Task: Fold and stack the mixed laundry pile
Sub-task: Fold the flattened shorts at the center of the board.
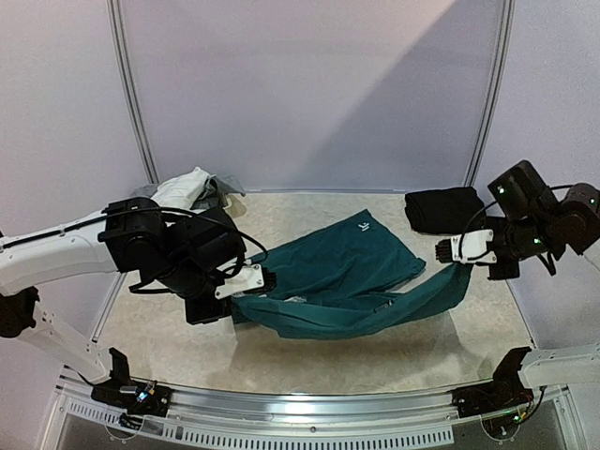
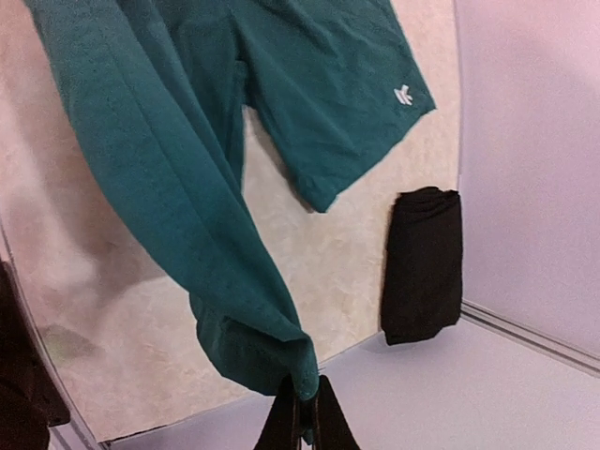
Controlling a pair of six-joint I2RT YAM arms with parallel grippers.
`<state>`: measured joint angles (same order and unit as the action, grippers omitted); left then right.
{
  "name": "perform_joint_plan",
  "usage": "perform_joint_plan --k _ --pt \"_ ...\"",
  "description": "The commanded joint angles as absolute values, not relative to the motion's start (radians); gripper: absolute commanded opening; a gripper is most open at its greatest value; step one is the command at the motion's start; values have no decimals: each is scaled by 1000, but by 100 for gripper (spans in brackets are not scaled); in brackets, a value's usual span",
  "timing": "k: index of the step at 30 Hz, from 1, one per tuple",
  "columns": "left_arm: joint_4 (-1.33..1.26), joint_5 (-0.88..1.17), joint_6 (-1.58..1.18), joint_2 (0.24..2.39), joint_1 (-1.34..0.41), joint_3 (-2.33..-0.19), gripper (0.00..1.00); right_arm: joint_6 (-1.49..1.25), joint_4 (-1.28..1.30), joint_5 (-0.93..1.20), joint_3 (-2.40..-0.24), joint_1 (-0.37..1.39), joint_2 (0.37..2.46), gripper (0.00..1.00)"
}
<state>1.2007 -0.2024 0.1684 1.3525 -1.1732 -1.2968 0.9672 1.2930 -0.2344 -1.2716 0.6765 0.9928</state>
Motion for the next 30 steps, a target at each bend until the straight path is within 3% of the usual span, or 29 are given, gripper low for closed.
perform_joint_plan --k 1,9,22,30 --pt "1266 -154 112 1328 -1188 -1315 0 1022 1188 -274 -1387 578 1102 0" --pt "1274 -107 65 1351 -1059 -1292 0 1045 1009 -225 -1552 419 1390 0" --pt "1215 43 101 1520 -734 -1304 0 1064 809 -244 -1817 392 1833 0" --pt "1107 101 79 1656 -582 -1322 0 1053 815 -245 -2204 392 2198 0"
